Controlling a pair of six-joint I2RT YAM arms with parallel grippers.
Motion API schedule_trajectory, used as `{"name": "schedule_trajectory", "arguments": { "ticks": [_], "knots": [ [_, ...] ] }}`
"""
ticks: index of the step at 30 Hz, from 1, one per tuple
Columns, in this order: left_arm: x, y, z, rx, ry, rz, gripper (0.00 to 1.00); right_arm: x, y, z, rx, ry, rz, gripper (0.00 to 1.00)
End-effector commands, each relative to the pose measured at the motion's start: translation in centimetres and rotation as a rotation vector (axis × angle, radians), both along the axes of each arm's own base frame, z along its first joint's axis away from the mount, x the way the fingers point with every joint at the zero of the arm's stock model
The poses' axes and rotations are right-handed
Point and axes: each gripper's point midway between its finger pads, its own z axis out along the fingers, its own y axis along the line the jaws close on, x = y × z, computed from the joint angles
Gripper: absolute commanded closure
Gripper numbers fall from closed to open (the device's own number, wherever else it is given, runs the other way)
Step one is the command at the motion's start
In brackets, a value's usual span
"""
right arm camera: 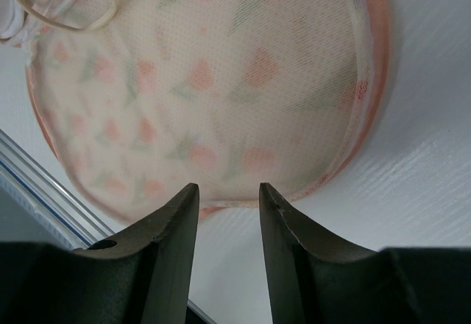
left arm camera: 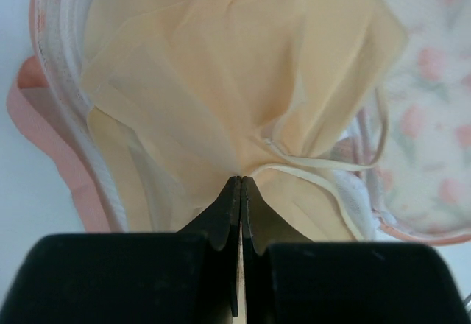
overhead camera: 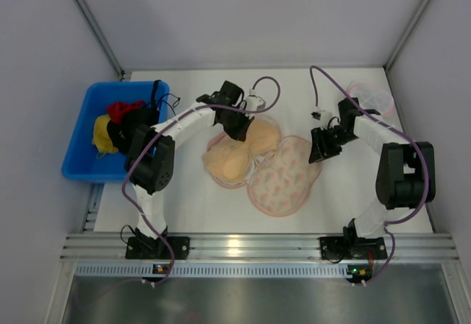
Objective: Place the bra in the laundry bag and zip it closed
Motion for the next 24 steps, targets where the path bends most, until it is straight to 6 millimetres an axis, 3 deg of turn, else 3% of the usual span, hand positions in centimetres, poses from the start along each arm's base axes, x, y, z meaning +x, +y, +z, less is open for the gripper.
{"name": "schedule_trajectory", "arguments": {
  "ticks": [1, 5, 9, 24],
  "knots": [
    [-1.5, -2.4, 6.1, -0.134, -0.079, -0.084, 1.0, 1.1, 0.5, 1.1, 0.024, -0.042, 0.009, 0.61],
    [-3.4, -4.5, 7.9, -0.191, -0.08, -0.146, 1.0, 1.0, 0.7, 1.1, 0.028, -0.038, 0.009, 0.61],
    [-5.0, -6.4, 7.8, -0.21, -0.052, -0.199, 1.0, 1.1, 0.8, 1.1, 0.029, -0.038, 0.014, 0.61],
    [-5.1, -8.8, 1.3, -0.143, 0.067, -0.22, 1.0, 0.6, 0.9, 0.8, 0.031, -0.02, 0.02, 0.61]
  ]
}}
